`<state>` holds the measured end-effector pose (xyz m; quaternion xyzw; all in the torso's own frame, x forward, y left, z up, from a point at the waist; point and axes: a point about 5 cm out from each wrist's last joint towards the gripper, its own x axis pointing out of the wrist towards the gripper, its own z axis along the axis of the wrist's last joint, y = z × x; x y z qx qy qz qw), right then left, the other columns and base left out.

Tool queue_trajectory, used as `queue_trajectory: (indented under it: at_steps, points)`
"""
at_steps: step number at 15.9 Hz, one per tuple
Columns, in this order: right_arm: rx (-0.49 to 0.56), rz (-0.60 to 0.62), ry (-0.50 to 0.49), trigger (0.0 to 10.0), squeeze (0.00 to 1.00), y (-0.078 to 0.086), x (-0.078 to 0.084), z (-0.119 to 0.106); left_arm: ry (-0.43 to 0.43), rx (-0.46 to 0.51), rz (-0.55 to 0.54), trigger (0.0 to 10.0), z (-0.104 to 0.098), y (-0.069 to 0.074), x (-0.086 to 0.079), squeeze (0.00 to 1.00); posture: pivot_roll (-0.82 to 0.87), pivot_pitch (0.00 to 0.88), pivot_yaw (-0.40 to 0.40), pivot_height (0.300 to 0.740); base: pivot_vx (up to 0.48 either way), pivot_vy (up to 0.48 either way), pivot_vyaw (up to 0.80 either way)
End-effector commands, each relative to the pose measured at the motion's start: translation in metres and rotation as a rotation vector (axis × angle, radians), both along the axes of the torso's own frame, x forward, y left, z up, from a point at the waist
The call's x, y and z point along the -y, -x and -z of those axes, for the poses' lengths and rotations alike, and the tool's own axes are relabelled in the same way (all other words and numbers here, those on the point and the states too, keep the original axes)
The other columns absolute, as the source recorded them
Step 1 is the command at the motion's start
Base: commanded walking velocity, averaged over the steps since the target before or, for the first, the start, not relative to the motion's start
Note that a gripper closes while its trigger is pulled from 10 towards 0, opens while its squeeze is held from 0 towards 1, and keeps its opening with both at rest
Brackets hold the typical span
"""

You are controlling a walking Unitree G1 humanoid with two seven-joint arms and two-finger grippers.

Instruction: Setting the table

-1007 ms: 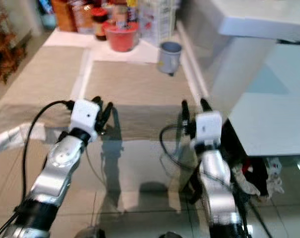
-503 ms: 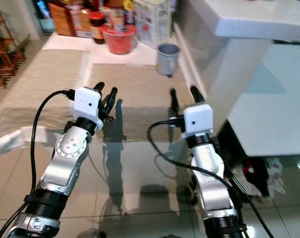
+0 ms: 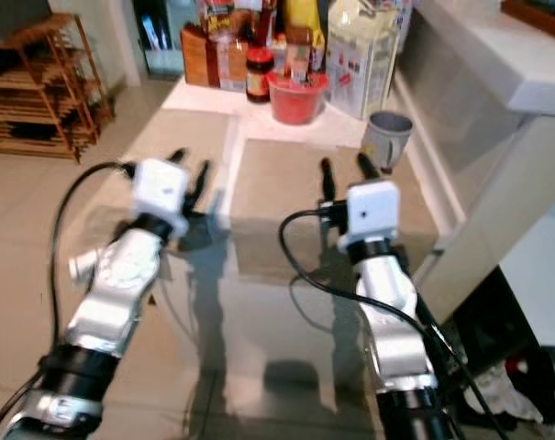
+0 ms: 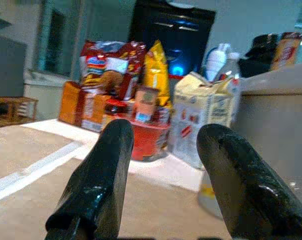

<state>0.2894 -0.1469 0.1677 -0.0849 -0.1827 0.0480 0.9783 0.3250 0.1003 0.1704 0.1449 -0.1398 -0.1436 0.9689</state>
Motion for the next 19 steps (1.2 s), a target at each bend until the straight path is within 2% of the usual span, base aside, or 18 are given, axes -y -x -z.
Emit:
queue_trajectory:
  at_steps: [1,6,11,19]
  points:
    - [0.023,0.016,0.01,10.0,0.0,0.001,0.001,-0.005,-0.021,0.012,0.025,10.0,-0.009,-0.003,0.005,0.0,0.05,0.0,-0.015,0.74,0.0,0.0,0.0]
    - [0.017,0.031,0.005,10.0,0.0,0.002,0.001,-0.003,-0.016,0.018,0.046,10.0,-0.014,-0.005,0.008,0.0,0.03,0.0,-0.001,0.74,0.054,0.0,0.0]
    - [0.09,0.07,0.01,10.0,0.0,0.001,0.006,-0.017,0.025,0.049,0.039,10.0,-0.019,-0.004,0.008,0.0,0.03,0.0,0.004,0.74,0.464,0.0,0.0]
    - [0.089,0.08,0.016,10.0,0.0,-0.001,0.007,-0.016,0.016,0.081,0.071,10.0,-0.026,-0.003,0.015,0.0,0.03,0.0,0.008,0.74,0.467,0.0,0.0]
